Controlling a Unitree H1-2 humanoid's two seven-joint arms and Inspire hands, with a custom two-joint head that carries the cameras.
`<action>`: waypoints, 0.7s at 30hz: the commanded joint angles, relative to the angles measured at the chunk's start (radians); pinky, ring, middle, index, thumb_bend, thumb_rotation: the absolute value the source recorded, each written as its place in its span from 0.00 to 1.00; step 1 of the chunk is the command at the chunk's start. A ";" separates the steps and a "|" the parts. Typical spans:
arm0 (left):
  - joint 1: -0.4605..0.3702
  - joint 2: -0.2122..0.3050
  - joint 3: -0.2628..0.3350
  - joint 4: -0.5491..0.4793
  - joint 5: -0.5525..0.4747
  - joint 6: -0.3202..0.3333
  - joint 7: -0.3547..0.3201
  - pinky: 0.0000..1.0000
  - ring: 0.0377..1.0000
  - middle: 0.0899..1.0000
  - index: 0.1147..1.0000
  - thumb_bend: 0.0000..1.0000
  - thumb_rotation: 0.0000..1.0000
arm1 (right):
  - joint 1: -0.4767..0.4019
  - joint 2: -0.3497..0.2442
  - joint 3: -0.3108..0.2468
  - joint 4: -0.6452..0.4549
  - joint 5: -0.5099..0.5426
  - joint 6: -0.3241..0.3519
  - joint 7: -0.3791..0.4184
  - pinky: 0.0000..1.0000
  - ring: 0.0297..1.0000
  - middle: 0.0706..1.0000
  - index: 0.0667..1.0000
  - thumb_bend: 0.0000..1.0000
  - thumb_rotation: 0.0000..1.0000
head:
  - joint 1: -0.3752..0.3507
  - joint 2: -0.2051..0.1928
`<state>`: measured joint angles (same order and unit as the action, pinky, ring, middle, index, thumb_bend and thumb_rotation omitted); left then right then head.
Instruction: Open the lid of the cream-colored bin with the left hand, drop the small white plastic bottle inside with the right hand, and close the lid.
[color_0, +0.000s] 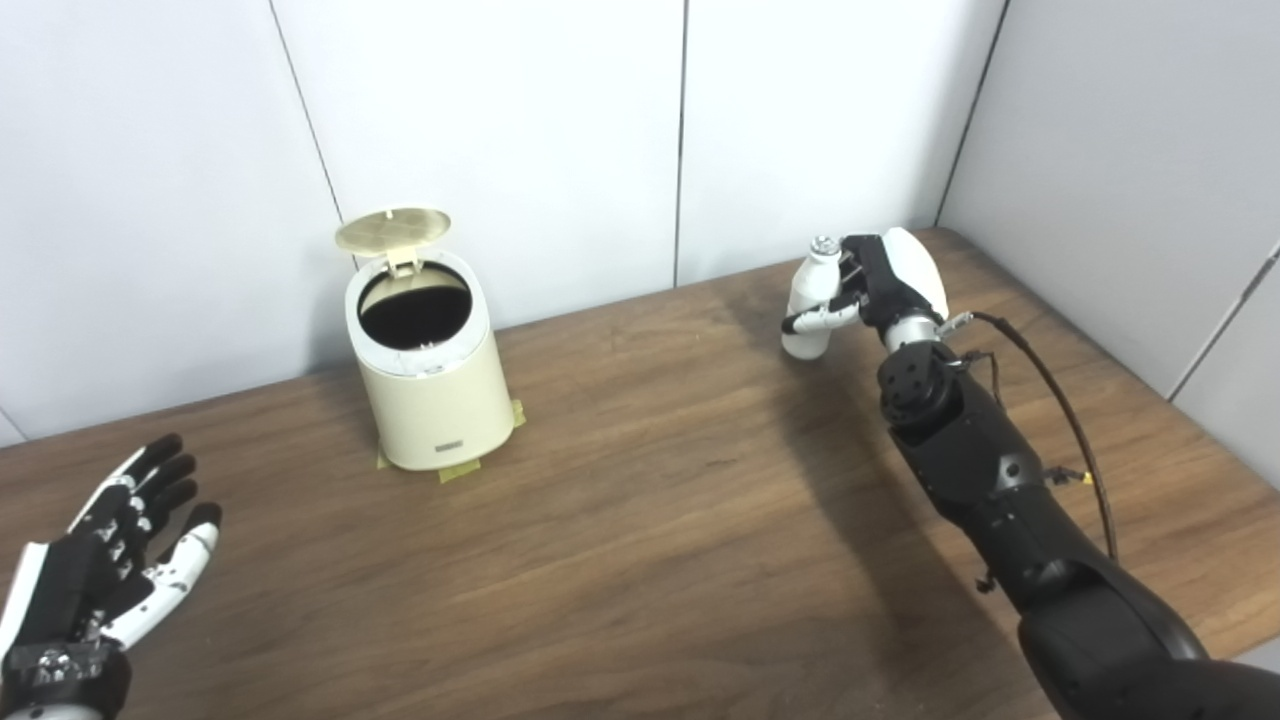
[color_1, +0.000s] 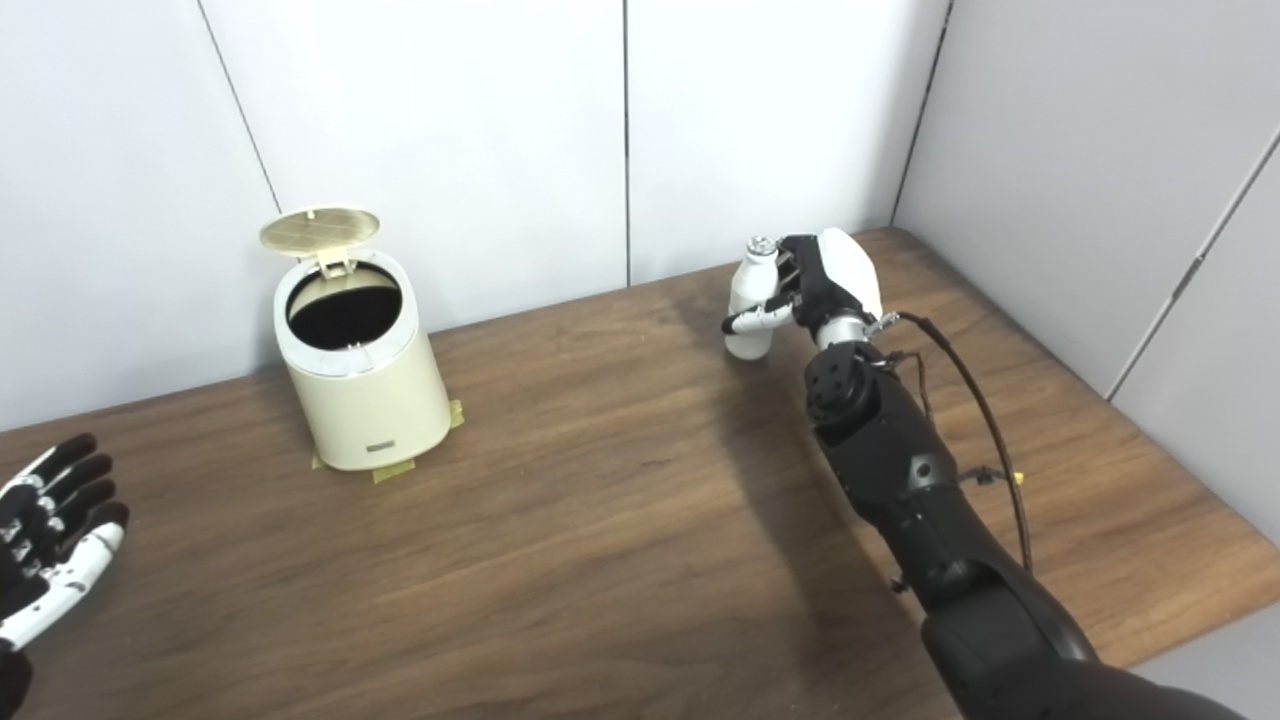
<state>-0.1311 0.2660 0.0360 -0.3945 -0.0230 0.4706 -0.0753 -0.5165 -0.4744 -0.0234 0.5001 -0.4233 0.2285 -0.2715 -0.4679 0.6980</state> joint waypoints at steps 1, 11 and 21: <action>-0.030 0.004 0.003 -0.019 0.012 -0.001 0.005 0.96 0.87 0.87 0.89 0.28 0.07 | -0.052 -0.027 -0.001 -0.014 -0.016 -0.029 -0.027 0.48 0.44 0.44 0.45 0.52 0.00 | 0.004 -0.001; -0.030 -0.006 0.004 0.005 -0.012 -0.001 -0.001 0.96 0.89 0.89 0.92 0.31 0.10 | -0.043 -0.024 -0.004 -0.035 -0.011 -0.016 -0.020 0.48 0.44 0.46 0.44 0.52 0.00 | 0.023 -0.005; -0.016 -0.006 -0.010 0.018 0.018 -0.003 -0.012 0.97 0.88 0.88 0.90 0.35 0.14 | 0.012 0.009 -0.013 -0.225 0.015 -0.089 -0.003 0.41 0.42 0.46 0.44 0.52 0.00 | 0.115 -0.004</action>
<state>-0.1268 0.2557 0.0281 -0.3682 -0.0207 0.4705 -0.0892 -0.4689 -0.4623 -0.0270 0.3290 -0.4116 0.1738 -0.2686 -0.3652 0.6934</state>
